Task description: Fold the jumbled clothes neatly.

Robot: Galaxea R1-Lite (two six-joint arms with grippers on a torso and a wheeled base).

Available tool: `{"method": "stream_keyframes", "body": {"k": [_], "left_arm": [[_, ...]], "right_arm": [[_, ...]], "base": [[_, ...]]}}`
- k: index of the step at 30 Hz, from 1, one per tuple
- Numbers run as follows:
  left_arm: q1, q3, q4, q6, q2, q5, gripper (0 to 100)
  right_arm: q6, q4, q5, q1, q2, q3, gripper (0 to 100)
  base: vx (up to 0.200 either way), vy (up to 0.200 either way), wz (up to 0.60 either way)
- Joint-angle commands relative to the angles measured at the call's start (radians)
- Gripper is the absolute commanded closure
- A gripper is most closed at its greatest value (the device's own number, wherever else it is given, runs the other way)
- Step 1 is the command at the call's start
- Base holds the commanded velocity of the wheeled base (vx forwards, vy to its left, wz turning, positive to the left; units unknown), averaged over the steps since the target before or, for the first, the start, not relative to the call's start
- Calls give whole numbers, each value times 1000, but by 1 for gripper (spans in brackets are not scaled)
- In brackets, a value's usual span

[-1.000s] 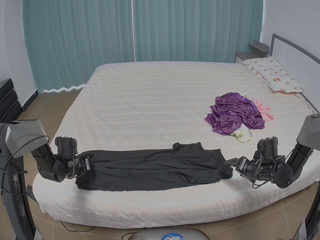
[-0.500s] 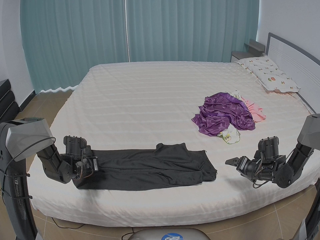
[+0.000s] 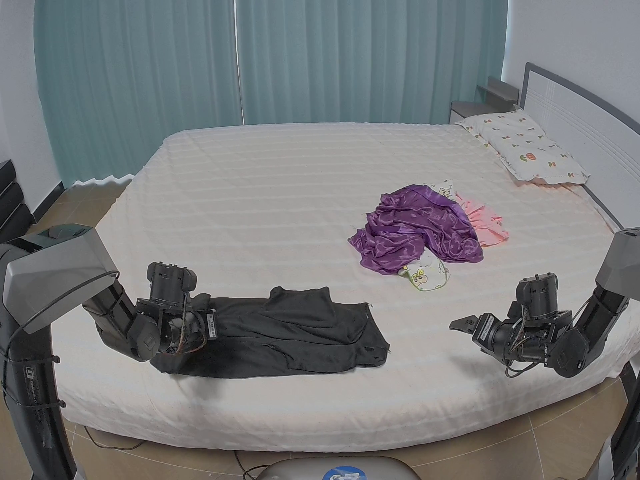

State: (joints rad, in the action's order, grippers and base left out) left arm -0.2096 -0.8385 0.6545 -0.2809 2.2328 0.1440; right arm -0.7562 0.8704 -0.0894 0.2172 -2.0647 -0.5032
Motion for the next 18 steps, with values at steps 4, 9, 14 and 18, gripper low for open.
{"method": "stream_keyframes", "body": {"k": [4,9,14,18], "left_arm": [[-50,-48,-50,-23,-19,0,100],[-73,-80,-76,-50,-16,-1,100],[-103,-128,-110,-87,-10,-1,100],[-123,-156,-127,-101,-7,-1,100]], "right_arm": [[-2,1,-1,8,5,5,0],[0,1,-1,11,6,14,0],[0,2,0,17,8,17,0],[-2,1,-1,24,17,20,0]], "base": [[0,-200,0],[0,-200,0],[0,-200,0],[0,-200,0]]}}
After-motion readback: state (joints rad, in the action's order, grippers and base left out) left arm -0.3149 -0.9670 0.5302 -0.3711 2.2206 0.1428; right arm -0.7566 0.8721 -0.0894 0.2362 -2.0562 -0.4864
